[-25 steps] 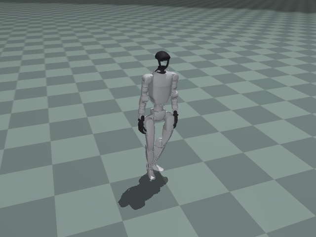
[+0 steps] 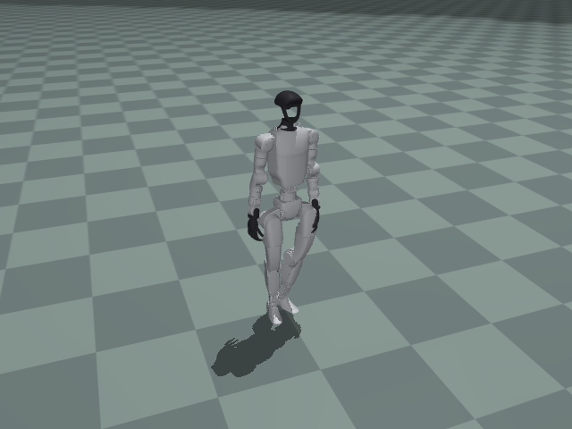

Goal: Walk run

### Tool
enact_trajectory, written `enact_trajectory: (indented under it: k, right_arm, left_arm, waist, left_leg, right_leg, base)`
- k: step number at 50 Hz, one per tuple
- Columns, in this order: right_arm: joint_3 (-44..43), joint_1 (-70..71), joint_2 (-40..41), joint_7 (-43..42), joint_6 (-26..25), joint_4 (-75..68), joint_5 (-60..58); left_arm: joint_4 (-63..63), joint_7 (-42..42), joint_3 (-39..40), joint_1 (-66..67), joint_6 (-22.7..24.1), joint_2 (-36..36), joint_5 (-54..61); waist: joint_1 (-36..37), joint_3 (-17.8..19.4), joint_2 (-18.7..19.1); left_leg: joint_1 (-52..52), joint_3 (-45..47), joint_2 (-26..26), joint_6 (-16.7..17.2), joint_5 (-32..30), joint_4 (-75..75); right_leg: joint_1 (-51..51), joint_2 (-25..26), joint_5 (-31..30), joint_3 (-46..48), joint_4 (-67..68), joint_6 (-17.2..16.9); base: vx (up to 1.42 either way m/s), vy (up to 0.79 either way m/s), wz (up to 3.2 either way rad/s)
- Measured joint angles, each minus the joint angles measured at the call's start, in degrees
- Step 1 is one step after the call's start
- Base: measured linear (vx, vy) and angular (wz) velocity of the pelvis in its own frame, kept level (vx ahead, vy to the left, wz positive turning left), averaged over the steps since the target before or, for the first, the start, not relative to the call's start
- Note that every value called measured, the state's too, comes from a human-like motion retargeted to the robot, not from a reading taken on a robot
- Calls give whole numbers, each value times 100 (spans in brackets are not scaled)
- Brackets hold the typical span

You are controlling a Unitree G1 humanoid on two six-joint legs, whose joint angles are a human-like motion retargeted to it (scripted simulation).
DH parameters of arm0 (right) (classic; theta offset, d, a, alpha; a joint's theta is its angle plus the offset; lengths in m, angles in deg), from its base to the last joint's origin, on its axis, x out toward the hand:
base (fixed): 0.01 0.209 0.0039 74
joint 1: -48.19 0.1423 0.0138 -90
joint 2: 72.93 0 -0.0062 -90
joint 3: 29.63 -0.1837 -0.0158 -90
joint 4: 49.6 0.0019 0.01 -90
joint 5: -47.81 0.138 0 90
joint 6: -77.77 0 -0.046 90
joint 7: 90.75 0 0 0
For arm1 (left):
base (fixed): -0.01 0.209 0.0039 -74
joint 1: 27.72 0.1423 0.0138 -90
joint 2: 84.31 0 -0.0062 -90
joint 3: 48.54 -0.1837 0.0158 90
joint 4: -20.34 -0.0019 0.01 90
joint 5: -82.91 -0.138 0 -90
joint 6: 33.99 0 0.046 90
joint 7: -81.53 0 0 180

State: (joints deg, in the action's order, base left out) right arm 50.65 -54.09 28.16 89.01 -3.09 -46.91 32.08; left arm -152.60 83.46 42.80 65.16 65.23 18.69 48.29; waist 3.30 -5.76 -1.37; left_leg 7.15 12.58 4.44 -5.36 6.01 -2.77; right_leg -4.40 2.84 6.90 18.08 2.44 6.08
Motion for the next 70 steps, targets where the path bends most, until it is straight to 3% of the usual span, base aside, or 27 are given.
enact_trajectory:
  k: [9, 16, 20, 23, 26, 30, 37, 40, 43, 45, 48, 51, 53, 57, 60, 64, 70]
  right_arm:
    - [222, 167, 21, 28, -36, -175, 15]
    - [643, 876, 137, -276, 33, -672, 595]
    - [713, 1313, 304, -183, 188, -480, 1197]
    - [510, 1507, 470, 122, 148, -163, 1818]
    - [354, 1665, 590, 661, 82, 223, 2731]
    - [372, 1928, 663, 777, 76, 702, 3112]
    - [576, 2327, 628, 595, 227, 1274, 2749]
    - [636, 2293, 578, 555, 370, 1269, 2549]
    - [675, 2136, 477, 482, 332, 1099, 2122]
    - [691, 1973, 415, 397, 297, 871, 1816]
    - [617, 1613, 365, 18, 71, 511, 1239]
    - [472, 1135, 236, -138, -59, 320, 994]
    - [412, 847, 113, -89, -70, 234, 972]
    - [398, 444, -180, -2, -225, 90, 626]
    - [235, 229, -260, 1, -322, 9, 401]
    - [11, -13, -291, 34, -309, -16, 578]
    - [-214, -135, -127, 283, -322, 60, 805]
  left_arm:
    - [296, 163, -2, -20, 83, -103, -2]
    - [336, -10, 525, 88, -66, -185, 4]
    - [224, -56, 744, 82, -73, -215, 192]
    - [27, -218, 997, 129, -112, -242, -12]
    - [-356, -456, 1196, 143, -223, -295, -252]
    - [-713, -358, 1414, 214, -274, -394, -194]
    - [-658, -276, 1604, 240, -170, -491, 201]
    - [-601, -179, 1582, 203, -126, -482, 234]
    - [-569, -134, 1478, 143, -64, -413, 297]
    - [-562, -158, 1415, 138, 37, -328, 349]
    - [-567, -488, 1353, 60, 295, -161, 521]
    - [-509, -662, 1157, -156, 434, 58, 825]
    - [-472, -597, 1044, -384, 513, 157, 1019]
    - [-311, -379, 913, -971, 390, 185, 1264]
    - [-84, -102, 831, -1391, 271, 115, 1299]
    - [270, 6, 755, -1785, 357, 4, 1265]
    - [608, -7, 740, -2192, 417, -189, 1217]
  waist:
    - [38, 42, -30]
    - [40, 192, -291]
    - [-33, 322, -578]
    - [-83, 252, -823]
    - [43, 161, -938]
    - [289, 180, -822]
    - [391, 459, -383]
    - [255, 438, -355]
    - [197, 385, -351]
    - [304, 317, -365]
    - [453, 113, -356]
    - [428, 70, -117]
    - [441, 63, 96]
    - [432, 111, 278]
    - [192, 94, 237]
    - [-195, 31, 156]
    - [-783, 146, -206]
  left_leg:
    - [19, -98, -41, 64, -47, 69]
    - [-346, -394, 84, -25, 321, -534]
    - [-1174, -216, 188, -50, 28, -1820]
    - [-2192, -88, 307, -330, -581, -3260]
    - [-2773, 337, 176, -435, -284, -3710]
    - [-2972, 480, 143, -142, -214, -2593]
    - [-2980, -931, 114, 772, -845, -552]
    - [-3035, -1164, 162, 824, -853, -445]
    - [-2975, -1185, 221, 575, -919, -661]
    - [-2953, -838, 222, 251, -993, -876]
    - [-3076, -1041, 240, -19, -616, -1403]
    - [-2601, -1040, 64, -107, -250, -1328]
    - [-2265, -954, -166, -104, -94, -1200]
    - [-1599, -733, -356, -39, 23, -754]
    - [-1296, -614, -270, -115, 73, -510]
    - [-986, -670, -39, -270, 238, -343]
    - [-295, -743, 426, -459, 650, -258]
  right_leg:
    - [-47, 61, 169, 90, -5, 46]
    - [109, -116, 319, 152, -1, 136]
    - [268, -464, 529, 244, 75, 109]
    - [457, -778, 604, 363, 120, 49]
    - [571, -879, 594, 355, 75, -10]
    - [504, -703, 678, 184, 75, 6]
    - [-105, -135, 1061, 59, 35, 67]
    - [-309, -104, 1183, 188, 24, -3]
    - [-461, -140, 1231, 196, 165, -153]
    - [-577, -216, 1096, 25, 332, -337]
    - [-512, -391, 361, -321, 875, -606]
    - [-288, -409, -863, -205, 1867, -526]
    - [105, -533, -1343, 10, 2961, -368]
    - [1174, -777, -878, 89, 4826, -280]
    - [1921, -972, -633, 273, 5216, -316]
    - [2692, -1009, -449, 396, 4195, -396]
    - [3172, -730, -446, -211, 986, -562]
  base:
    - [1, -5, 9]
    - [-5, -10, 16]
    - [-16, -13, 47]
    - [-4, -8, 56]
    - [12, -5, 12]
    - [16, -2, -44]
    - [34, 0, -27]
    - [54, 6, 24]
    - [56, 9, 2]
    - [69, 13, -72]
    - [76, 16, -87]
    - [65, 20, -17]
    - [58, 16, -34]
    - [55, 10, -39]
    - [40, 0, 20]
    - [64, -1, 31]
    - [64, -11, 54]
